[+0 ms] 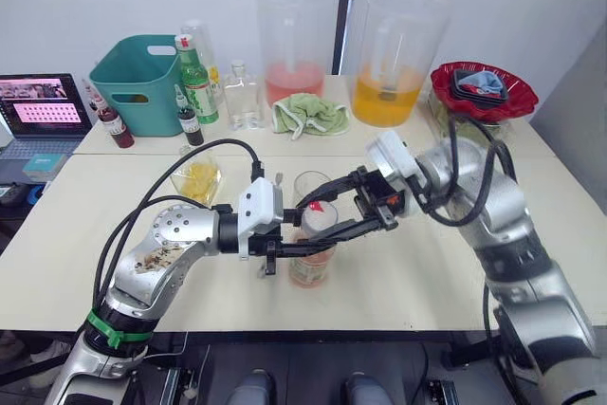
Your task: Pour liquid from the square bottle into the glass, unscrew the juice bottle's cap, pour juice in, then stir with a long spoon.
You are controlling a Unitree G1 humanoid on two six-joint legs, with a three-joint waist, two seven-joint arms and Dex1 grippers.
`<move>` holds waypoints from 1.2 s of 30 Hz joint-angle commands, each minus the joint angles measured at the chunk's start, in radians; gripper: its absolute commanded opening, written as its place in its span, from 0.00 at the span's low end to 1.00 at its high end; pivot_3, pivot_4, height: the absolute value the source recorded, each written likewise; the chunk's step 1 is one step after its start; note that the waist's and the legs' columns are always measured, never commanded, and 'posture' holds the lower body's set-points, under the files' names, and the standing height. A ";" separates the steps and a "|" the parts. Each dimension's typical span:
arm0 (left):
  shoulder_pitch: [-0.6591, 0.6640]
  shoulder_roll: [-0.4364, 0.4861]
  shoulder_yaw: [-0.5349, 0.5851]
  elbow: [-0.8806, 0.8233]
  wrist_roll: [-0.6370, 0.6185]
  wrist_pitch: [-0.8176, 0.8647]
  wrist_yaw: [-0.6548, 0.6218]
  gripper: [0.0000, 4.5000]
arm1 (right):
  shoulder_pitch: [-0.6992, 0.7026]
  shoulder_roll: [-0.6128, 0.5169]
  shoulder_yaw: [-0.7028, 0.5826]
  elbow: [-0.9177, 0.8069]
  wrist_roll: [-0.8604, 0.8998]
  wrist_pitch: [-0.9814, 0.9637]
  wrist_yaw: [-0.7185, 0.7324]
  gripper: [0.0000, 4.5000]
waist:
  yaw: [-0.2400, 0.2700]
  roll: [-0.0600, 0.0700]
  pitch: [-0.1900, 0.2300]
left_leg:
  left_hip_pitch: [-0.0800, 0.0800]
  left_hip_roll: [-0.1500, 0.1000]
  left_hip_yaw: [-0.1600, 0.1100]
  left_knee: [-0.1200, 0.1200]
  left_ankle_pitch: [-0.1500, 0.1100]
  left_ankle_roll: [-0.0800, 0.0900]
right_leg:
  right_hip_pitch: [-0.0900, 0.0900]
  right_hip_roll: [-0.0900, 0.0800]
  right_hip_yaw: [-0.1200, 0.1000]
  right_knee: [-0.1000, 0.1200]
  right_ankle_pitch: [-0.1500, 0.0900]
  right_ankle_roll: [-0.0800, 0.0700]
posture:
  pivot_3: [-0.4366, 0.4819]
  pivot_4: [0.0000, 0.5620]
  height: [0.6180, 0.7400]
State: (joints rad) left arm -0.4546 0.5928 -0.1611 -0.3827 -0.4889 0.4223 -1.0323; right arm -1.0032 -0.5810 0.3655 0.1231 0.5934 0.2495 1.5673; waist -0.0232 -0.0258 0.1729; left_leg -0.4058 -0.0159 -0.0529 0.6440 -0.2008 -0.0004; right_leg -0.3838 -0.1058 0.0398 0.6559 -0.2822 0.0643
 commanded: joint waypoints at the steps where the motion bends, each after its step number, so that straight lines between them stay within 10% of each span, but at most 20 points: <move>1: 0.026 0.021 -0.018 -0.003 0.006 0.051 0.006 0.29 | -0.104 0.001 0.108 0.112 0.062 -0.098 0.047 0.38 | -0.001 0.000 0.000 | -0.001 0.000 -0.001 0.000 0.000 0.000 | -0.001 0.000 0.000 0.000 0.000 0.000 | 0.48 0.27 1.00; 8: 0.021 0.028 -0.015 -0.001 0.003 0.055 0.008 0.29 | -0.192 -0.052 0.147 0.180 0.171 -0.102 0.047 0.99 | 0.008 0.000 0.000 | -0.002 0.000 -0.001 0.000 0.000 0.000 | -0.003 -0.001 0.001 0.001 0.000 0.000 | 0.48 0.27 1.00; 21: -0.050 -0.025 -0.043 0.106 0.000 0.012 -0.040 0.29 | 0.243 -0.117 -0.198 -0.425 0.146 0.263 -0.499 0.99 | 0.012 0.000 0.000 | -0.005 -0.001 -0.001 0.000 0.000 0.000 | -0.004 -0.002 0.001 0.000 0.000 0.000 | 0.48 0.27 1.00; 31: -0.070 -0.036 -0.052 0.130 0.008 0.006 -0.059 0.29 | 0.296 -0.072 -0.238 -0.508 0.099 0.345 -0.652 0.99 | 0.023 0.000 0.000 | -0.006 -0.002 -0.001 0.002 0.000 0.000 | -0.003 -0.002 0.000 0.000 0.000 0.000 | 0.48 0.27 1.00; 36: -0.062 -0.030 -0.044 0.122 0.008 0.008 -0.053 0.29 | 0.298 -0.052 -0.229 -0.500 0.099 0.348 -0.616 0.66 | 0.022 0.000 0.000 | -0.006 -0.002 -0.001 0.002 0.000 0.000 | -0.003 -0.002 0.001 -0.001 0.000 0.000 | 0.48 0.27 1.00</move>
State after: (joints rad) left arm -0.5343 0.5556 -0.1772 -0.2592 -0.5093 0.4193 -1.0805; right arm -0.6928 -0.6351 0.1663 -0.3628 0.6903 0.6022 0.9500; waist -0.0015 -0.0258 0.1730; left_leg -0.4119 -0.0181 -0.0535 0.6461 -0.2008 -0.0004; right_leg -0.3872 -0.1079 0.0403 0.6554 -0.2822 0.0641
